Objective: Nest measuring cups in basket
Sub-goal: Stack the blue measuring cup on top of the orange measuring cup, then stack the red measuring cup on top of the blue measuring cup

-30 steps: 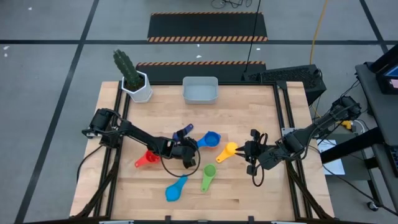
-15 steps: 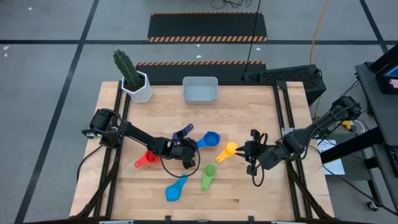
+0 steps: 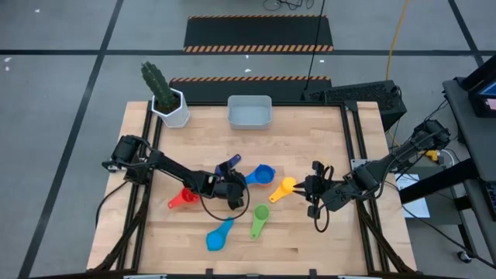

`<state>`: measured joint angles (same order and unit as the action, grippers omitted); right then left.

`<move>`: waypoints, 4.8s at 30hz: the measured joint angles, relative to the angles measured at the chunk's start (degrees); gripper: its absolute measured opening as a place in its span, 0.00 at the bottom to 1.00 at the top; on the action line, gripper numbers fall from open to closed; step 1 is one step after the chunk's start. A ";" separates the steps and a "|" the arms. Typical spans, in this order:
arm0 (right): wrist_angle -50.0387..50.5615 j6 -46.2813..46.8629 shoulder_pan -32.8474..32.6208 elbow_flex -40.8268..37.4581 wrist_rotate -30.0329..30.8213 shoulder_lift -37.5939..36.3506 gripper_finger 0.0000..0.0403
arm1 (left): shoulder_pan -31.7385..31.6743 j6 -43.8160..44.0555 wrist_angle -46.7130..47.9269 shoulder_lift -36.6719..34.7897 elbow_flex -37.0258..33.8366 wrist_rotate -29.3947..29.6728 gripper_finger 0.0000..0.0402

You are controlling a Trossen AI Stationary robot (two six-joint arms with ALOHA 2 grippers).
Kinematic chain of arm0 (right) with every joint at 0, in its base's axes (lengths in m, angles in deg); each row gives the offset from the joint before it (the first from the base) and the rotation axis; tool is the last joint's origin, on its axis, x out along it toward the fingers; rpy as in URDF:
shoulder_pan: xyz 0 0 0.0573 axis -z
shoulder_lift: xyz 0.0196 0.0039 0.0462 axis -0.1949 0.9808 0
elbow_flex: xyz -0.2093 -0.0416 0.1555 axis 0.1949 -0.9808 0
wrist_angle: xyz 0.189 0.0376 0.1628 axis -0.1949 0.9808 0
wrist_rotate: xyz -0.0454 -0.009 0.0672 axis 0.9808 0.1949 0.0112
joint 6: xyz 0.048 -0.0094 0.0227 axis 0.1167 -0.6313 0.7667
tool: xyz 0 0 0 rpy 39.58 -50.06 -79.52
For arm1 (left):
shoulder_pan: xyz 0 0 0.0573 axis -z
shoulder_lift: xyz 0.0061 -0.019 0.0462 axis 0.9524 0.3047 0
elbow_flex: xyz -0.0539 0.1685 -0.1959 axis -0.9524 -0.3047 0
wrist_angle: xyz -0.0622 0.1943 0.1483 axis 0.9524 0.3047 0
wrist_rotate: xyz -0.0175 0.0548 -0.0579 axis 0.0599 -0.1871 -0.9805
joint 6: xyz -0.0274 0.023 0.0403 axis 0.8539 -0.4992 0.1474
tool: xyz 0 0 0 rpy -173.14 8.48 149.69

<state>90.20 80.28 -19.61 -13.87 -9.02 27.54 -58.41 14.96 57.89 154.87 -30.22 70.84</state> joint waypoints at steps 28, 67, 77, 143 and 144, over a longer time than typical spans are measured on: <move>0.37 0.27 0.00 0.04 -0.38 0.02 0.15 | 18.37 20.30 29.40 -27.92 0.02 -1.51 0.45; -5.05 0.59 0.00 -2.54 -2.40 0.39 0.15 | 41.03 70.97 59.63 -28.95 -11.46 -7.18 0.80; -5.18 0.61 0.02 -2.54 -2.45 0.39 0.15 | 41.03 71.98 49.77 -28.95 -18.48 -7.13 0.79; -5.16 -1.27 0.50 -2.54 -2.23 0.39 0.15 | 25.44 34.88 45.02 -28.98 -8.70 2.38 0.29; -5.17 -1.26 0.48 -2.54 -2.23 0.39 0.15 | 24.69 34.05 44.95 -28.98 -8.38 2.38 0.27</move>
<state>85.03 79.02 -19.13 -16.41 -11.25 27.93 -33.72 49.01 102.84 125.89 -38.60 73.21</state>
